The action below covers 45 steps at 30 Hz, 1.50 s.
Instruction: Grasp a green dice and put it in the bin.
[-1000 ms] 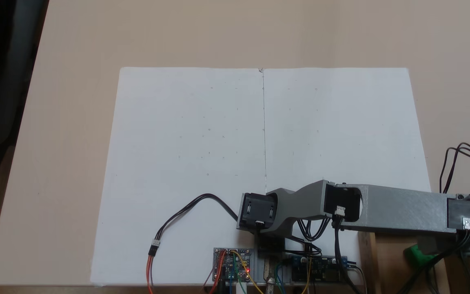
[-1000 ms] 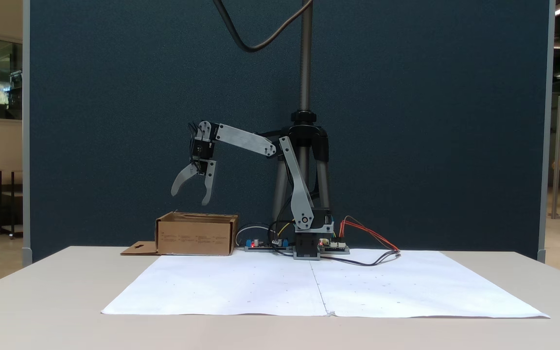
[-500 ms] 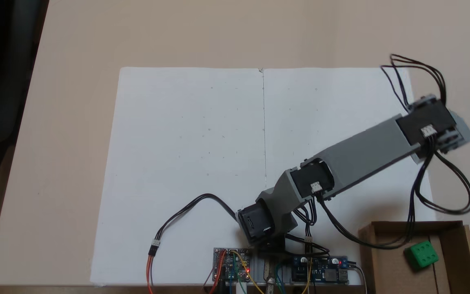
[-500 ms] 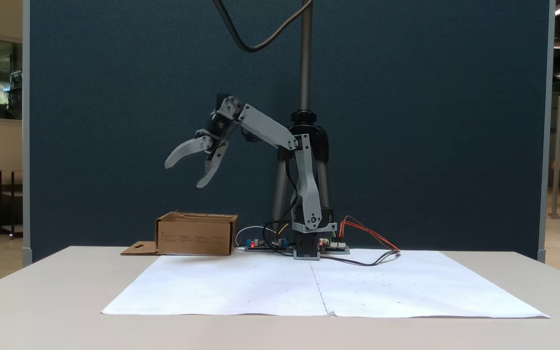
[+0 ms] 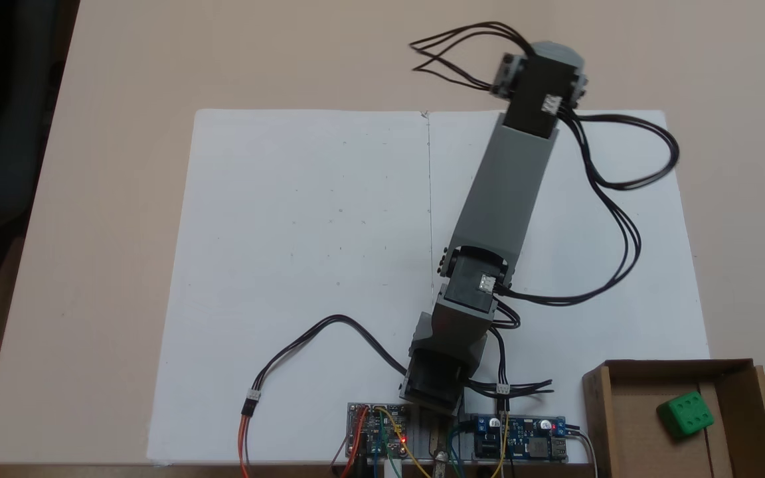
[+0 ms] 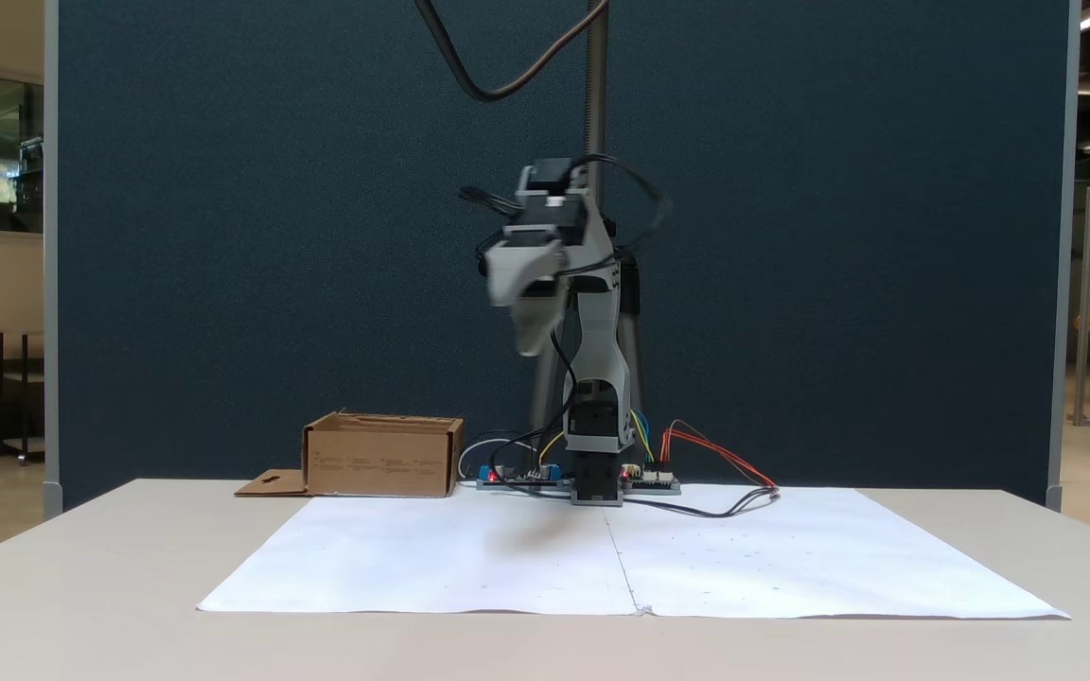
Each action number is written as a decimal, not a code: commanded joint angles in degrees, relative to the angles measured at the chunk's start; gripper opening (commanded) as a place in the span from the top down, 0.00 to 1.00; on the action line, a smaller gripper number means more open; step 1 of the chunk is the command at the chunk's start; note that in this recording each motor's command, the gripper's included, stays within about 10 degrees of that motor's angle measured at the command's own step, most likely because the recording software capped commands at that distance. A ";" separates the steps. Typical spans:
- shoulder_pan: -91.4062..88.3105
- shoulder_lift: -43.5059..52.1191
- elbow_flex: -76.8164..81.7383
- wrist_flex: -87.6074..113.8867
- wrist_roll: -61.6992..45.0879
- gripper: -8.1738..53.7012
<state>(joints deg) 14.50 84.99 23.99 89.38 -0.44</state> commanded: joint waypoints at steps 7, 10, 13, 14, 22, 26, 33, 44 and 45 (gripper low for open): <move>-19.34 2.72 1.49 -6.68 7.29 0.16; -20.74 3.69 6.59 -13.27 7.21 0.16; -20.74 10.11 21.53 -20.72 6.94 0.16; -20.57 12.66 27.42 -23.36 6.77 0.16; -13.80 25.22 54.93 -42.26 6.33 0.16; -10.81 30.15 69.08 -51.92 5.63 0.16; -10.28 37.18 93.34 -68.27 0.53 0.16; -9.67 41.48 115.58 -93.14 0.44 0.16; -9.49 41.48 117.16 -95.52 0.35 0.16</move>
<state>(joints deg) 4.22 125.68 140.89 0.44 2.81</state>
